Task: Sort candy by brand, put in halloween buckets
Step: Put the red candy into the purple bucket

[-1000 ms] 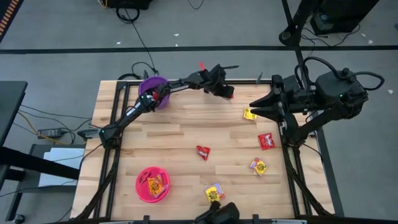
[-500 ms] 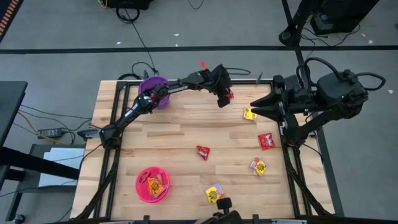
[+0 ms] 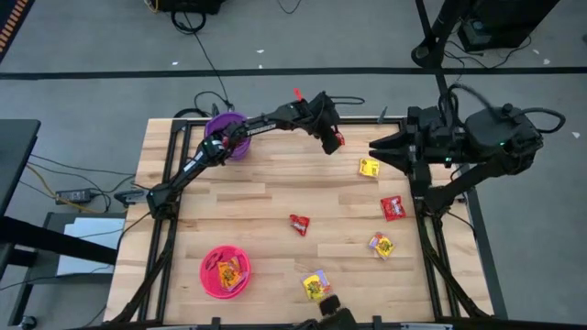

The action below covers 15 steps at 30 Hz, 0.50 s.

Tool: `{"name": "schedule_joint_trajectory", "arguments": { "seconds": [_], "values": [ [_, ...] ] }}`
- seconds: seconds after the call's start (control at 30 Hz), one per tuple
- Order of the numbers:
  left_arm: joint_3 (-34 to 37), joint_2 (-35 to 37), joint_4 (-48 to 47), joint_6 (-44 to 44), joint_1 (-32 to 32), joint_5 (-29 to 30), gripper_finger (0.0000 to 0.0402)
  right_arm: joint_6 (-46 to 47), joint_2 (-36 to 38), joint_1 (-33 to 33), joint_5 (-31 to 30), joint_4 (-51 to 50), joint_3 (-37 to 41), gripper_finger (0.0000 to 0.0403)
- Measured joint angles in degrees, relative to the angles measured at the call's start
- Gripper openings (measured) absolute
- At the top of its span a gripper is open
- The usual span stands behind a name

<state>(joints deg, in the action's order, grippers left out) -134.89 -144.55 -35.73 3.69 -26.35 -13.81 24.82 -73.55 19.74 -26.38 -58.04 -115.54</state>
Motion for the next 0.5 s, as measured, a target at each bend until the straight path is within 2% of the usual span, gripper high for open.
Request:
{"name": "schedule_joint_trajectory", "arguments": {
  "seconds": [0.1, 0.2, 0.33, 0.5],
  "values": [
    [0.0, 2.6, 1.8, -1.6, 1.3, -6.2, 0.0004, 1.2, -0.5, -1.8, -1.0, -5.4, 0.0, 0.0112],
    [0.0, 8.6, 2.5, -4.6, 3.9, -7.2, 0.0004, 3.3, -0.6, -3.8, -2.7, -10.2, 0.0, 0.0112],
    [-0.2, 18.3, 3.4, -5.0, 5.7, -5.0, 0.0004, 3.5, 0.7, -5.1, -7.6, -13.1, 0.0, 0.0111],
    [0.1, 28.7, -2.7, -5.0, 7.4, -2.0, 0.0004, 2.2, 3.0, -7.1, -9.9, -14.9, 0.0, 0.0111]
  ]
}}
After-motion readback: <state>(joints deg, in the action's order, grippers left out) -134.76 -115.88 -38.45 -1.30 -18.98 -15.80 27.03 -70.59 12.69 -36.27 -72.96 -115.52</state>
